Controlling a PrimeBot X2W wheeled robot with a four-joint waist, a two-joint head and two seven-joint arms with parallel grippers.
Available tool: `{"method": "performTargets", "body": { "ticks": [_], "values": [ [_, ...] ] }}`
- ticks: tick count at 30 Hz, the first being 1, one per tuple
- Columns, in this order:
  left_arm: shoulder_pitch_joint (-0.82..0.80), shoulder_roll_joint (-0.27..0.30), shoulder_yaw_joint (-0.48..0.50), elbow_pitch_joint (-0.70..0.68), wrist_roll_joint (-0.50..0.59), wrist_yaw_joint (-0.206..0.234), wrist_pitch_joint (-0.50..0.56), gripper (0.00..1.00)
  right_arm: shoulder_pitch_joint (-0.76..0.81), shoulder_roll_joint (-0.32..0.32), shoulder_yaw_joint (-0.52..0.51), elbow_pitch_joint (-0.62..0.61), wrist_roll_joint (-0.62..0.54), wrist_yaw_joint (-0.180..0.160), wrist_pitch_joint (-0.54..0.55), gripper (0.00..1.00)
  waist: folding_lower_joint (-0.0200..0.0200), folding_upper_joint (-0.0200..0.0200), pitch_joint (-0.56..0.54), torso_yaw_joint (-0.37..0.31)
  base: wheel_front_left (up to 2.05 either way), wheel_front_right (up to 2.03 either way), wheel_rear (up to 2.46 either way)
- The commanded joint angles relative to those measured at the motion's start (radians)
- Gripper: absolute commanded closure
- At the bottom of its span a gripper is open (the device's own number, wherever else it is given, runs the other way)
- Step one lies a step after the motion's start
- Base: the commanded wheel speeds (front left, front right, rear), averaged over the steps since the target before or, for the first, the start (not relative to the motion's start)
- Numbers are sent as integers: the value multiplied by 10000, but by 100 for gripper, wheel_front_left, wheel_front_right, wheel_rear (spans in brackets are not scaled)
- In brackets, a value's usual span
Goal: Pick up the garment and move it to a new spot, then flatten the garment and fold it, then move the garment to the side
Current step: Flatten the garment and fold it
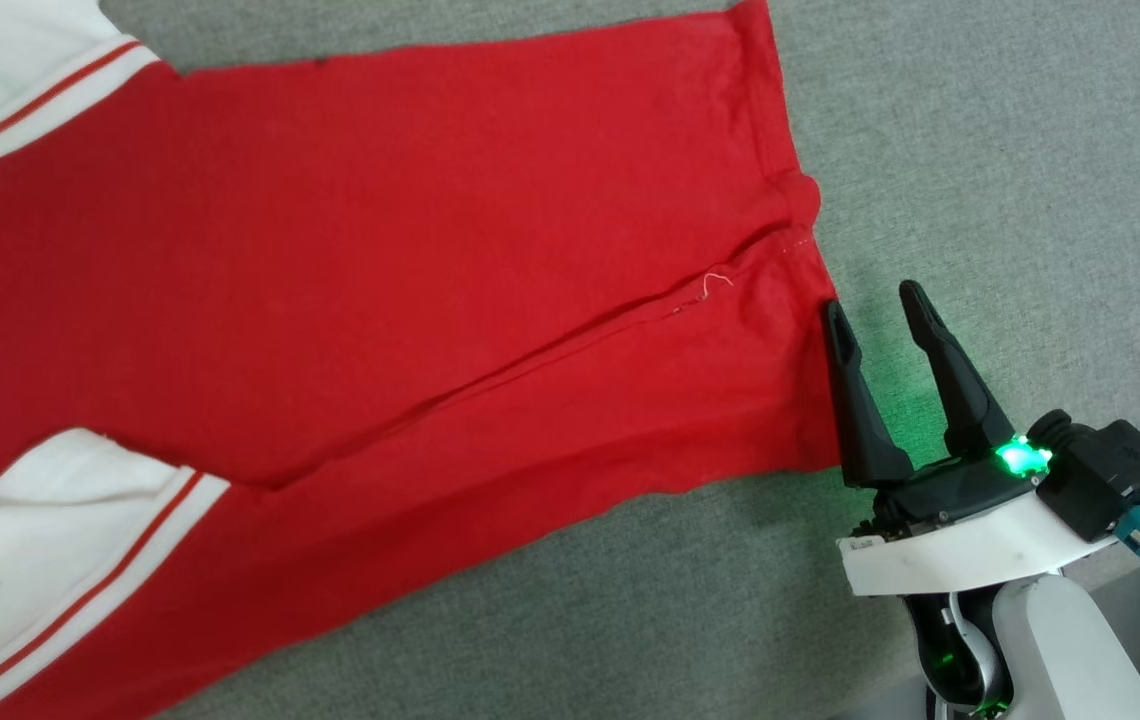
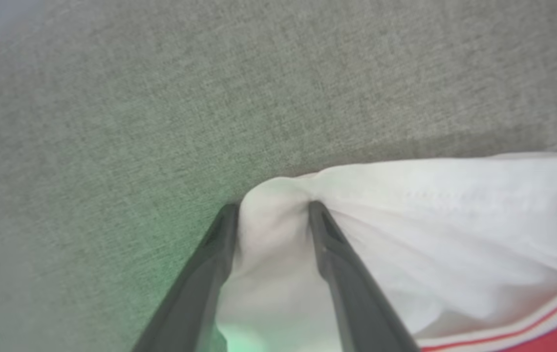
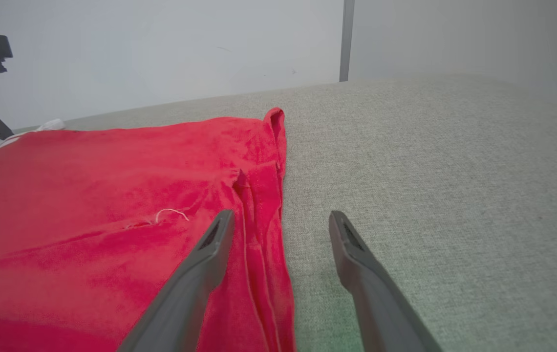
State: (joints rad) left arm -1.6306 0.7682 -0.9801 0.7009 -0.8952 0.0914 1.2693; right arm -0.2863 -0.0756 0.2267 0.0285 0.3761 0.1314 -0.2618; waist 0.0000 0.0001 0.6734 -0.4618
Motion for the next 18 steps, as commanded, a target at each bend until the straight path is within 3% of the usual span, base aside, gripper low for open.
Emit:
{"method": "performTargets", "body": {
  "ticks": [1, 9, 12, 18],
  "values": [
    [1673, 95, -488, 384, -185, 119, 266, 100, -137, 43, 18, 32, 55, -17, -38, 0, 0, -1, 10, -31, 0, 0, 0],
    [1591, 138, -184, 17, -328, 143, -397, 100, -255, -160, -139, 68, 249, -17, -38, 0, 0, -1, -302, 154, 0, 0, 0],
    [1591, -31, -73, -29, -478, 55, -632, 100, -578, -492, -164, 160, 351, -17, 4, 0, 0, -1, -521, 327, 0, 0, 0],
    [1733, -372, 50, 60, -689, -62, -1059, 100, -2206, -1735, 98, 451, 502, -17, 1429, 0, 0, -1, -794, 694, 0, 0, 0]
  ]
}}
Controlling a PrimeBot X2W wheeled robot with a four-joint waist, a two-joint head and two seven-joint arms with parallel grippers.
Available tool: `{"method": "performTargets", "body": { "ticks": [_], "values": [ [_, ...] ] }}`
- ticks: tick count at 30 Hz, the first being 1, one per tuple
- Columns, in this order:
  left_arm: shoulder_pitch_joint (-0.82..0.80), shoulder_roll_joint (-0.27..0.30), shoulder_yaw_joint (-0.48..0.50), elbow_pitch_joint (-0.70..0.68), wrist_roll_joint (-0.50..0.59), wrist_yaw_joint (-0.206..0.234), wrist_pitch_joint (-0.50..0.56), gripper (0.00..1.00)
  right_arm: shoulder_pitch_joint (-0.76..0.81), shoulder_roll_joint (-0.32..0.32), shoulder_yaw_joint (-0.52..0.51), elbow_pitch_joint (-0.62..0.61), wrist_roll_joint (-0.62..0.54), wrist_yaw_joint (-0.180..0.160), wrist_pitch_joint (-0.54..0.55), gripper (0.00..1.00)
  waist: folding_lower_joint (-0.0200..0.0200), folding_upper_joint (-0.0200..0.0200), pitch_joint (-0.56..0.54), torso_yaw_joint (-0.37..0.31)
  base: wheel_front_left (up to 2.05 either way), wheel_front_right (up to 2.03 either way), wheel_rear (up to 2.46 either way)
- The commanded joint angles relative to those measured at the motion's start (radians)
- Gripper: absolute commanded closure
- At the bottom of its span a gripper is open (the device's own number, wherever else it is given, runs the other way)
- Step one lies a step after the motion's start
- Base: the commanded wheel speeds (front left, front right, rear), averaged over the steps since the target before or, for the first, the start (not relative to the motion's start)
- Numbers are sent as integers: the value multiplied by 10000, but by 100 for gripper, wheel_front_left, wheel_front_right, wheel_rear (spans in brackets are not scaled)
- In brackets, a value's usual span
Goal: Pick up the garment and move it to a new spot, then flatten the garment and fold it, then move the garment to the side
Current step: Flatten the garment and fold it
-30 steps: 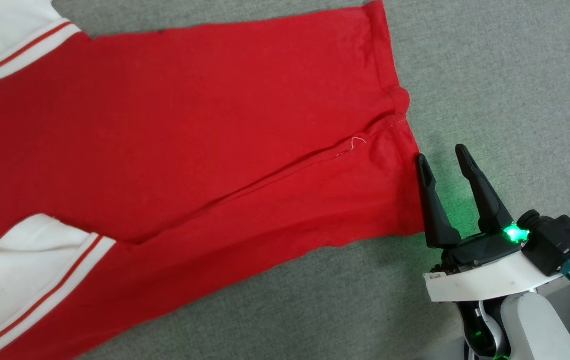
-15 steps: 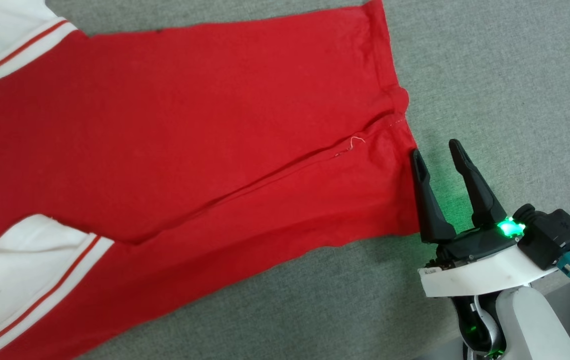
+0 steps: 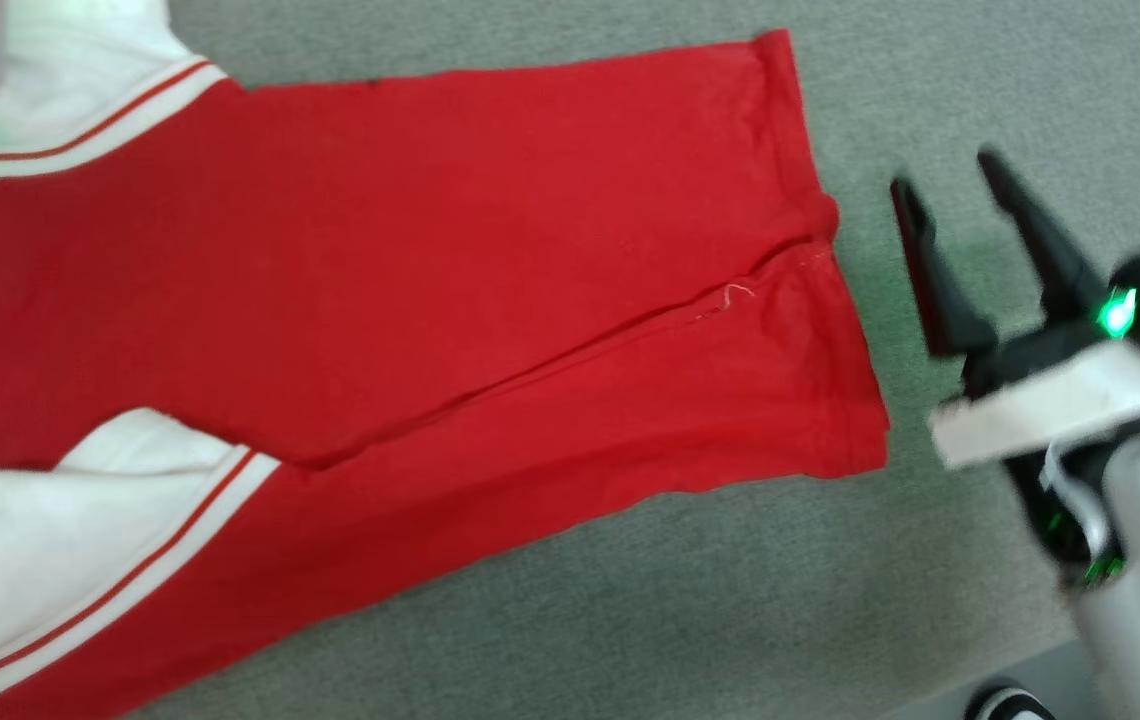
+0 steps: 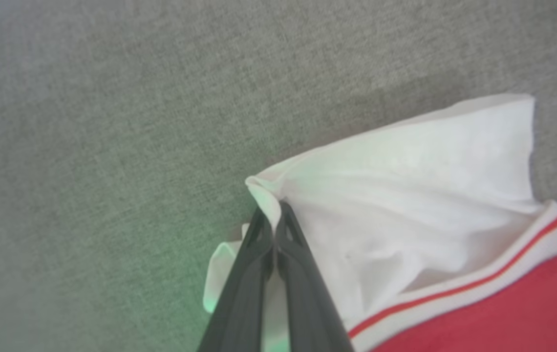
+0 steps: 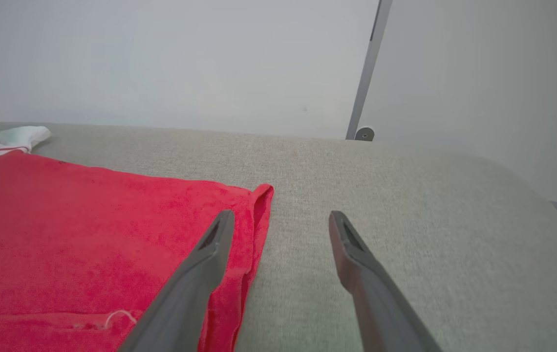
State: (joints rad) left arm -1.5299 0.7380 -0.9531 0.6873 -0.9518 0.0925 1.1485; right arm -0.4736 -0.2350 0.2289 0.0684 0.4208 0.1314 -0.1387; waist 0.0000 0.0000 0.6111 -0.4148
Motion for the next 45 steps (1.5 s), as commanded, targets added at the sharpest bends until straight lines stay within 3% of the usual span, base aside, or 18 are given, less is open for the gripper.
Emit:
{"method": "performTargets", "body": {
  "ticks": [1, 7, 14, 23, 29, 31, 39, 45],
  "values": [
    [741, -150, -184, 215, -164, -84, 62, 100, -672, -358, 203, 117, 142, -17, 477, 0, 0, 0, -194, 296, 0, 0, 0],
    [693, -560, -132, 340, -296, -197, -180, 100, -2564, -1109, 797, 1133, 934, -17, 2442, 0, 0, 0, -176, 721, 0, 0, 0],
    [574, -870, -105, 558, -386, -393, -372, 100, -4582, -1499, 1924, 2890, 2108, -17, 4998, 0, 0, 0, 26, 1111, 0, 0, 0],
    [506, -1136, -95, 990, -445, -580, -566, 100, -5985, -1345, 2762, 4859, 3397, -19, 7991, 0, 0, 0, 201, 1365, 0, 0, 0],
    [429, -1405, -61, 1378, -522, -770, -775, 100, -6746, -1137, 2935, 6153, 3599, -22, 9616, 0, 0, 0, 243, 1503, 0, 0, 0],
    [418, -1484, -59, 1534, -554, -840, -839, 100, -7008, -1112, 2918, 6428, 3497, -28, 9903, 100, 0, 0, 238, 1544, 0, 0, 0],
    [307, -1587, 0, 2161, -648, -1044, -1007, 100, -7833, -885, 2529, 7405, 3302, -20, 10895, 100, 0, 0, 49, 1575, 0, 0, 0],
    [-50, -1847, 76, 2427, -561, -1252, -1531, 100, -8437, -700, 2174, 7745, 2840, -20, 10357, 100, 0, 0, -164, 1671, 0, 0, 0]
  ]
}}
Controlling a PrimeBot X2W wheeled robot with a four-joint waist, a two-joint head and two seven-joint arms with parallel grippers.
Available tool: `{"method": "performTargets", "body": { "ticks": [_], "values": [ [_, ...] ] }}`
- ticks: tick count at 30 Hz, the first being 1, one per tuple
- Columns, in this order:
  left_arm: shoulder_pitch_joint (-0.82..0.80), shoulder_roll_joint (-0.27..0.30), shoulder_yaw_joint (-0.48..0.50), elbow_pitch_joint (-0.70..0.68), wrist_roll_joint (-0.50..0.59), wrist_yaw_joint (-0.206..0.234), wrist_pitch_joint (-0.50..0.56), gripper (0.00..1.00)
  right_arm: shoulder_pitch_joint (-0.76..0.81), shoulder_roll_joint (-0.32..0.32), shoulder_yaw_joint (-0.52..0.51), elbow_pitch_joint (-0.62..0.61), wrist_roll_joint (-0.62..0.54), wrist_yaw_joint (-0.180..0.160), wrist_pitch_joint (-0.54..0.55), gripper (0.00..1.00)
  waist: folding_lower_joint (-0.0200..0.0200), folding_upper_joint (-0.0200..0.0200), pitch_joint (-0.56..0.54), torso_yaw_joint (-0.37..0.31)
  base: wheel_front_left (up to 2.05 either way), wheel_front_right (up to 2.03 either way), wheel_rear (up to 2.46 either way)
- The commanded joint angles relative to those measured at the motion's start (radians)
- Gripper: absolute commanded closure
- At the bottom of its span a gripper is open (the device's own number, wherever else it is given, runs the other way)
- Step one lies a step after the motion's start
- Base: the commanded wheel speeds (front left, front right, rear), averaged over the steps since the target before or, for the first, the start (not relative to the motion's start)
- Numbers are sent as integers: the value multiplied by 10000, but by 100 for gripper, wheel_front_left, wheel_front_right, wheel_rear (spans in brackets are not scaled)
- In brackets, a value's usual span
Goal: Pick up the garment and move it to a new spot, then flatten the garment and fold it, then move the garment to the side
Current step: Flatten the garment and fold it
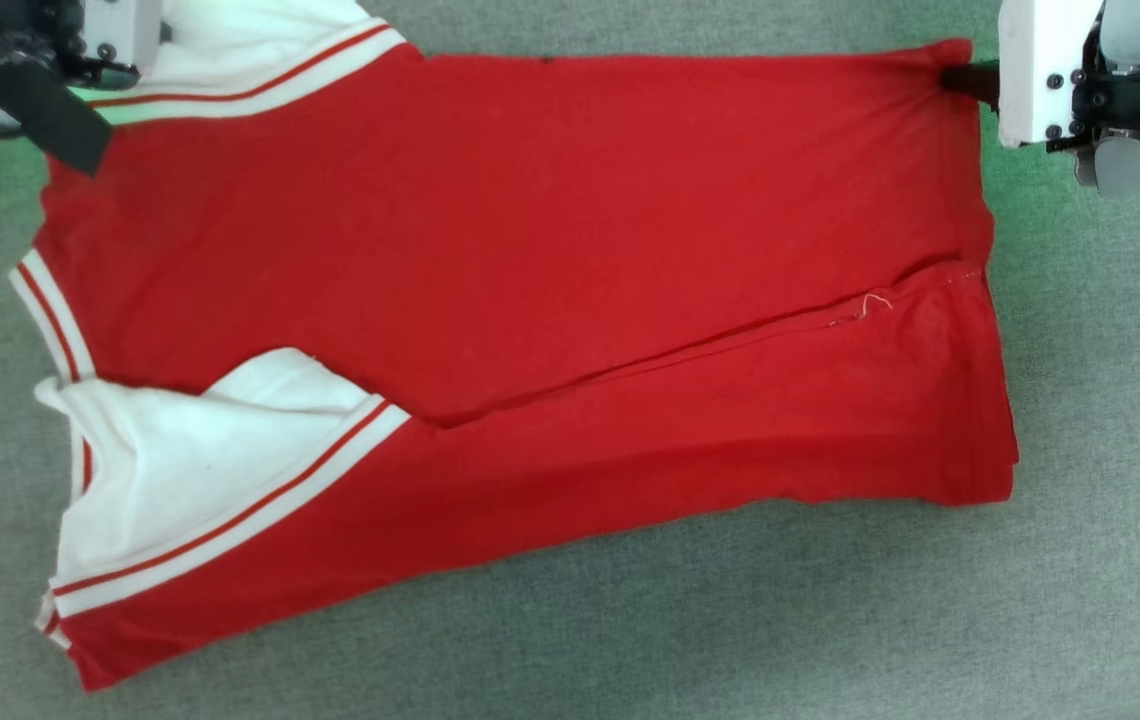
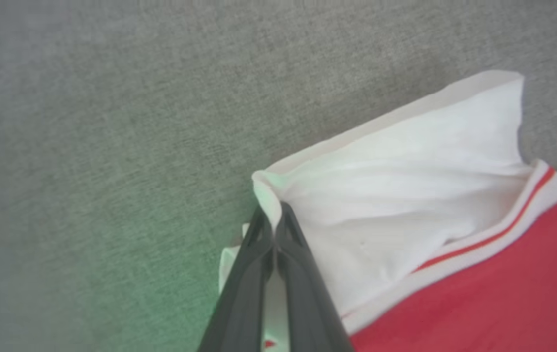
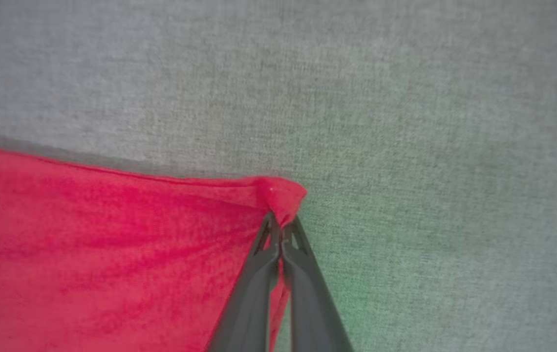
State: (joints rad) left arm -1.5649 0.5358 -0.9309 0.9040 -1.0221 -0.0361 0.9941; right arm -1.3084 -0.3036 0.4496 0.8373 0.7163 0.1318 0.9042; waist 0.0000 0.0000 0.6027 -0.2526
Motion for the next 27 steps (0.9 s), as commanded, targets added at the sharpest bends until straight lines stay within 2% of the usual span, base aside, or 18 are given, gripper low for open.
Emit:
{"method": "performTargets", "body": {
  "ticks": [1, 3, 8, 14, 20, 24, 27],
  "values": [
    [233, 112, -128, 277, 165, -35, -170, 100, -155, 6, -82, 78, -185, -24, -246, 100, 0, 0, -142, 83, 0, 0, 0],
    [36, -102, -26, 324, 215, -253, -835, 100, -208, -22, -127, 65, -340, -22, -818, 100, 0, 0, -378, 202, 0, 0, 0],
    [-61, -408, 77, 542, 147, -530, -1677, 100, 74, -354, 14, -233, -409, -22, -1723, 100, 0, 0, -942, 513, 0, 0, 0],
    [381, -542, 165, 378, -103, -813, -2461, 100, 869, -1176, 562, -1208, -98, -24, -2735, 100, 0, 0, -1816, 1006, 0, 0, 0],
    [1282, -207, 193, -559, -463, -930, -2991, 100, 2226, -2153, 991, -2350, 570, -22, -3236, 100, 0, 0, -2583, 1414, 0, 0, 0],
    [2103, 215, 211, -1509, -799, -949, -3021, 100, 3176, -2665, 1040, -2852, 1002, -22, -3155, 100, 0, 0, -2910, 1622, 0, 0, 0],
    [2878, 524, 172, -2339, -998, -688, -2912, 100, 3783, -2926, 998, -3125, 1295, -22, -2945, 100, 0, 0, -3057, 1741, 0, 0, 0]
  ]
}}
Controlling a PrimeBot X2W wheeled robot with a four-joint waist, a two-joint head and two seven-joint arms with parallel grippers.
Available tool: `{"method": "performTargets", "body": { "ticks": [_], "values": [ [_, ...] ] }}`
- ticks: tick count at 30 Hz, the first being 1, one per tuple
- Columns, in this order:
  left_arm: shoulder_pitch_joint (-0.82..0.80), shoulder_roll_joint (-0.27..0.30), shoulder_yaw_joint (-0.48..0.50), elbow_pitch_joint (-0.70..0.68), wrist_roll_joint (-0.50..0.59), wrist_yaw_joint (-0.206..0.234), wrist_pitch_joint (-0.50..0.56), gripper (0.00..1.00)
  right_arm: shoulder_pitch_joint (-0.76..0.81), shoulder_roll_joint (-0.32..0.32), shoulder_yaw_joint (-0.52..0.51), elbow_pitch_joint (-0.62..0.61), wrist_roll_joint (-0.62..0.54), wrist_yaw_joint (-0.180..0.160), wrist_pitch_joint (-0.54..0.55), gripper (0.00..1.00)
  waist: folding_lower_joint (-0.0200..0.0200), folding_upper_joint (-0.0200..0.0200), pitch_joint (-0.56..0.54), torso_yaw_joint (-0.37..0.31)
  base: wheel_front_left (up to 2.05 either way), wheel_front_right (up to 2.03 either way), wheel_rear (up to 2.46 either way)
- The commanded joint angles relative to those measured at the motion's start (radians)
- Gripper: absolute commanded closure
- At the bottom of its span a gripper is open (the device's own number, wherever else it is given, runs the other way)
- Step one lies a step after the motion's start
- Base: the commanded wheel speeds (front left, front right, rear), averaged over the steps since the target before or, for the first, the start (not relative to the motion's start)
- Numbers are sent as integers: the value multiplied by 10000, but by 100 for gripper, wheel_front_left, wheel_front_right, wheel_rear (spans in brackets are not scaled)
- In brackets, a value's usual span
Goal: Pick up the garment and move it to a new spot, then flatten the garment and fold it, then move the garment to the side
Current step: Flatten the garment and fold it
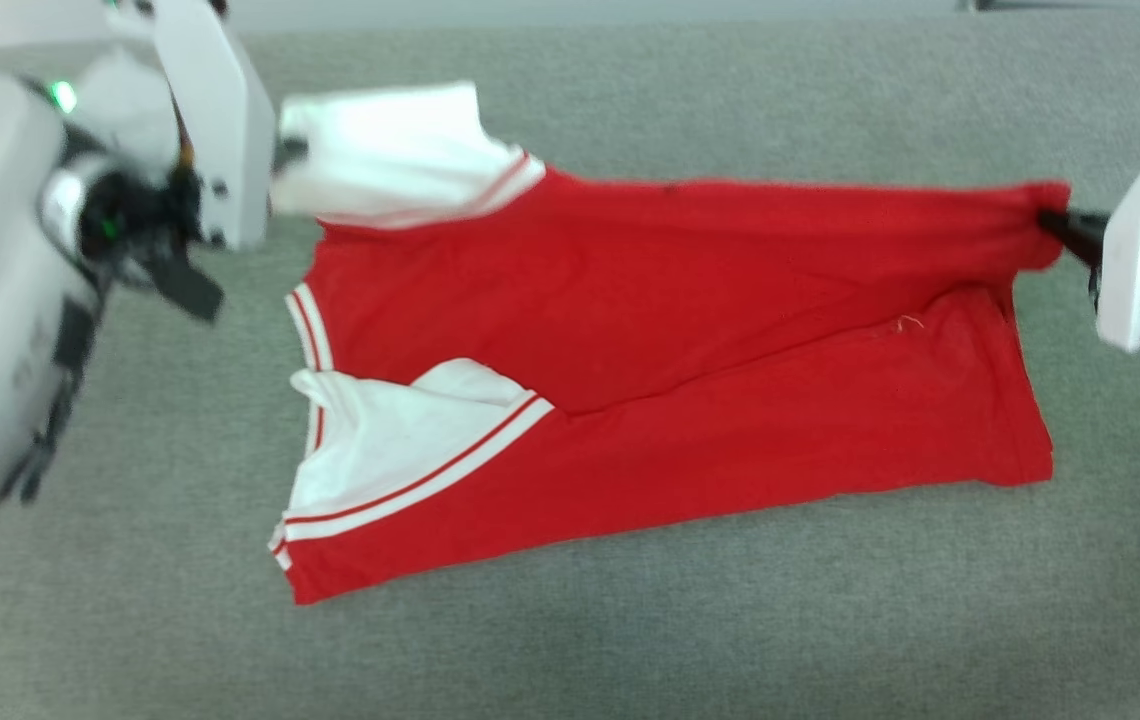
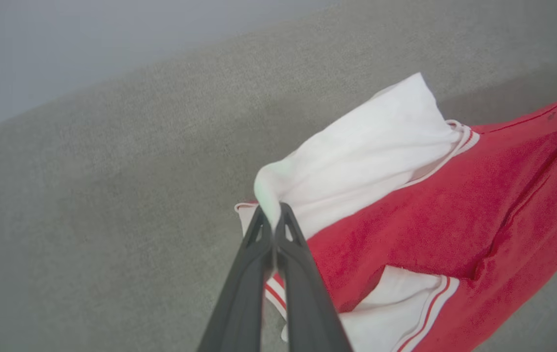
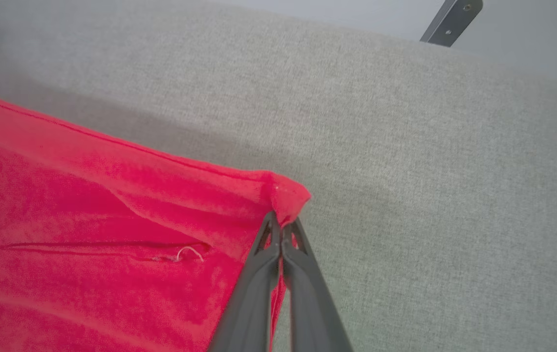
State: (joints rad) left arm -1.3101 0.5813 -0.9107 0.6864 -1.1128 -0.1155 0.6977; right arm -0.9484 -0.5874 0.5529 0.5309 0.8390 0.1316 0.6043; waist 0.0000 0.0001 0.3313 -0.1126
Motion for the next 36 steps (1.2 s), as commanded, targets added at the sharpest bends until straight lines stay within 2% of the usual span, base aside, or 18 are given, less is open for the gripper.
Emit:
{"method": "performTargets", "body": {
  "ticks": [1, 9, 15, 19, 20, 21, 28, 32, 34, 35, 36],
  "values": [
    [585, 192, -56, -473, -140, 215, 143, 100, 347, -164, -8, -144, 91, -21, 175, 100, 0, -1, -378, 367, 0, 0, 0],
    [2614, 1117, -148, -3211, -776, 1730, 712, 100, 1209, -403, -215, -586, 344, -21, 1123, 100, 0, -1, -542, 489, 0, 0, 0],
    [3500, 1429, -320, -4352, -1121, 2639, 1196, 100, 1518, -213, -413, -668, 175, -21, 1867, 100, 0, -1, -481, 505, 0, 0, 0],
    [3738, 1347, -420, -4420, -1212, 2878, 1334, 100, 1539, 89, -473, -618, -53, -21, 2320, 100, 0, -1, -376, 437, 0, 0, 0],
    [3757, 1291, -423, -4353, -1234, 2926, 1327, 94, 1514, 176, -511, -600, -103, -21, 2378, 100, 0, -1, -344, 420, 0, 0, 0],
    [3757, 1291, -423, -4353, -1234, 2926, 1327, 94, 1514, 176, -511, -600, -103, -21, 2378, 100, 0, -1, -344, 420, 0, 0, 0],
    [3726, 929, -657, -3570, -1348, 3116, 1770, 69, 1293, 624, -560, -401, -383, -21, 2735, 100, 0, -1, -174, 320, 0, 0, 0],
    [3559, 713, -757, -3193, -1351, 3180, 2042, 69, 1202, 763, -639, -308, -504, -21, 2798, 100, 0, -1, -82, 304, 0, 0, 0],
    [3471, 630, -831, -3050, -1320, 3156, 2182, 65, 1174, 814, -690, -270, -563, -19, 2790, 100, 0, -1, -44, 301, 0, 0, 0],
    [3438, 590, -836, -2981, -1310, 3168, 2225, 60, 1177, 846, -703, -242, -584, -19, 2787, 100, 0, -1, -31, 299, 0, 0, 0],
    [3389, 547, -834, -2921, -1330, 3225, 2264, 47, 1186, 878, -724, -193, -578, -21, 2787, 100, 0, -1, -27, 304, 0, 0, 0]
  ]
}}
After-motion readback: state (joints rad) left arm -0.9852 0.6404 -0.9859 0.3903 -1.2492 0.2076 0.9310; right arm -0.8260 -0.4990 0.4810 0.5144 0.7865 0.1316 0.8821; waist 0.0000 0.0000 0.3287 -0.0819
